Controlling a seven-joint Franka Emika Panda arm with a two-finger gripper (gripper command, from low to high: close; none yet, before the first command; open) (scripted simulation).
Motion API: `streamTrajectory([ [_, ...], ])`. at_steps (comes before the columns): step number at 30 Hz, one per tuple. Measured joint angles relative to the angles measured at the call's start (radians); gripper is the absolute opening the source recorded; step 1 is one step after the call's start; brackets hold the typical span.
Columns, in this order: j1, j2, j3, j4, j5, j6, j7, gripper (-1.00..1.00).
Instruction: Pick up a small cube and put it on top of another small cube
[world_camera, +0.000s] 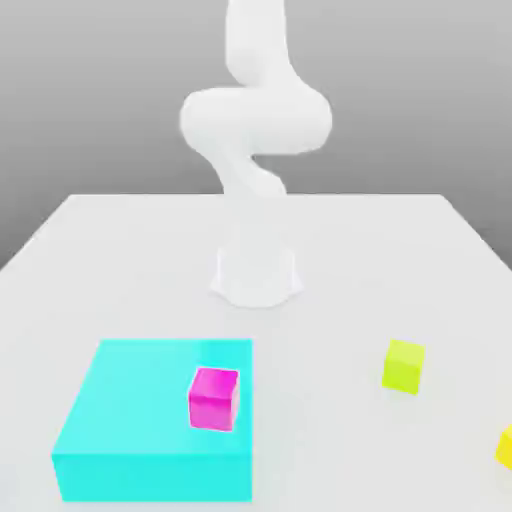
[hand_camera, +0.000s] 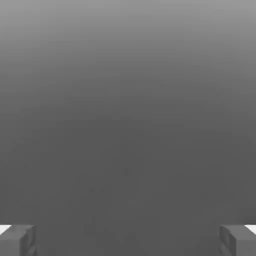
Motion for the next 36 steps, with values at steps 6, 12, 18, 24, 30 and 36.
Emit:
streamTrajectory([
  [6, 0.037, 0.222, 0.083, 0.009, -0.017, 0.061, 0.016, 0.00],
  [12, 0.076, 0.438, 0.168, 0.018, -0.056, 0.122, 0.047, 0.00],
  [18, 0.135, 0.658, 0.243, 0.027, -0.120, 0.180, 0.096, 0.00],
  [24, 0.223, 0.880, 0.269, 0.037, -0.193, 0.236, 0.151, 0.00],
  [30, 0.317, 1.101, 0.283, 0.050, -0.251, 0.298, 0.196, 0.00],
  [36, 0.384, 1.266, 0.213, 0.086, -0.325, 0.410, 0.250, -1.00],
])
